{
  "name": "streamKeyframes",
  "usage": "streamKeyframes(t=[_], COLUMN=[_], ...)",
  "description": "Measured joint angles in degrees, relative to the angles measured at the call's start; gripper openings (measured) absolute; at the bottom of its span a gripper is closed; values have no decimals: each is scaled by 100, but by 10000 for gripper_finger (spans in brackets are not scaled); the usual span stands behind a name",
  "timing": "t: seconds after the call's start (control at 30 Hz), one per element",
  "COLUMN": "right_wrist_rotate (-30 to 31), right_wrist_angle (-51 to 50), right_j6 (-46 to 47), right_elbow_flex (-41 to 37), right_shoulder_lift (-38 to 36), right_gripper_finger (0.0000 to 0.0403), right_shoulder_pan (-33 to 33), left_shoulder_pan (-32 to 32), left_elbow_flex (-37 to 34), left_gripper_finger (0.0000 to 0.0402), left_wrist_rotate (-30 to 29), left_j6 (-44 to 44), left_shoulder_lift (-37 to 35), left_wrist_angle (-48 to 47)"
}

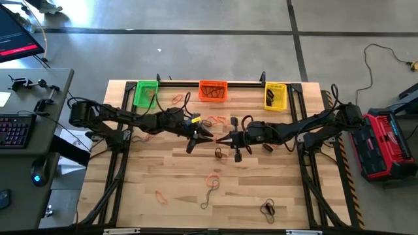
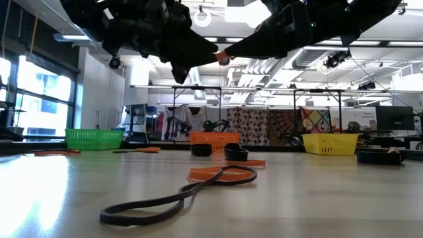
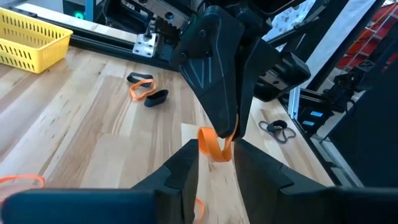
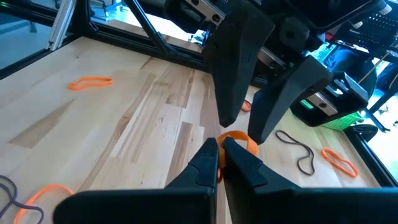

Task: Sort rubber bands into baskets
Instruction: Put the top right orange rubber band into the green bin

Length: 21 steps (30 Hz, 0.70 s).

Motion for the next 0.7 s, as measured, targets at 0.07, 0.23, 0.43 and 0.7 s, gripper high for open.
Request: streamKeyframes(t=[0.07, 0.23, 0.43, 0.7], right_wrist_rotate=[0, 0, 0, -32], right_wrist_angle=[0, 2, 0, 28], right_j6=[-1, 0, 0, 15], right_elbow_flex=[0, 0, 0, 0], right_shoulder_lift=[0, 0, 0, 0], right_gripper_finger=[0, 0, 0, 0], right_shoulder_pan=[0, 0, 0, -2], left_shoulder_pan=[0, 0, -34, -74], left_elbow_flex=[0, 0, 8, 432], left_gripper_finger=[80, 84, 119, 141], left_wrist_rotate=[18, 21, 99, 113], left_j6=[-120, -125, -127, -228], left_shoulder_lift=[0, 0, 67, 618], left_wrist_angle=[2, 10, 73, -34])
